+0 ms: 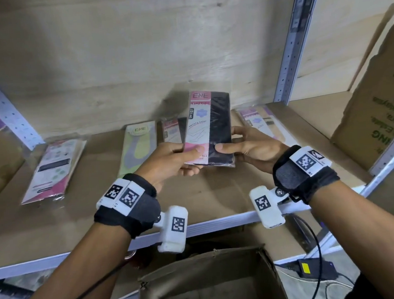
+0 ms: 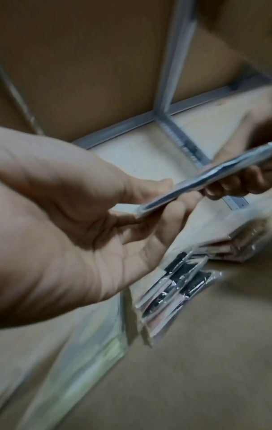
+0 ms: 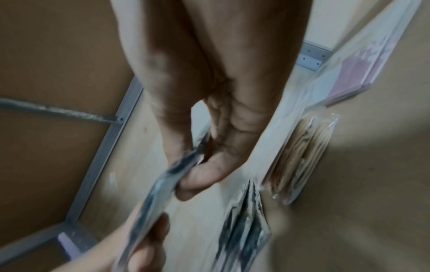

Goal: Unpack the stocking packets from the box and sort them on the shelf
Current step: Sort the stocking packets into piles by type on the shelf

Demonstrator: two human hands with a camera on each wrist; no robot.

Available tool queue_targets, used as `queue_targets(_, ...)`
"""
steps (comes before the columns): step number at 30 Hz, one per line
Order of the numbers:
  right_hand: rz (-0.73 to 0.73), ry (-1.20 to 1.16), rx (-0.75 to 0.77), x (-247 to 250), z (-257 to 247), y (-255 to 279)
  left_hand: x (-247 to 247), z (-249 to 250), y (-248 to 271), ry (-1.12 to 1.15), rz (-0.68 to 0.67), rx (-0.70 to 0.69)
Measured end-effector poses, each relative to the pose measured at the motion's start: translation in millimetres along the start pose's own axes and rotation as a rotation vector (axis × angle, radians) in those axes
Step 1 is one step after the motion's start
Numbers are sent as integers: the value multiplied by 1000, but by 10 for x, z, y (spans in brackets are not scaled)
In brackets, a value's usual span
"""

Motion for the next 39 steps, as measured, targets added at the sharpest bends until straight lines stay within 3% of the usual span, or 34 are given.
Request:
queue_targets(7,-245,-108,39,-152,-152,62,-30,-37,85,341,-192,41)
queue_targets(12,-204,72,-55,-67,49,34,-61,-185,132,194,-269,143)
queue_targets(18,-186,301,-145,63,72,60,-31,-98,148,94,-141,76)
queue_targets(25,62,452,-172,278,79,2,106,-106,73,23,147,61)
queue_targets(29,161,441,-90,246,-18,-87,277,-57,43,65,260,45)
queue_targets(33,158,416,-16,161,-171,-217,436,-2,8,102,307,45)
queue_targets(39,161,492,-49,68,-158,-517,711,24,-71,-16,332,88)
Point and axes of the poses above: each hand's wrist, its own y-axis away from the middle knuckle, its own x-axis out of the back of the hand, z = x × y, the point moved 10 cm from there along -y, towards the middle knuckle, and after that the axes turned 5 degrees about -z, right-handed, at the moved point
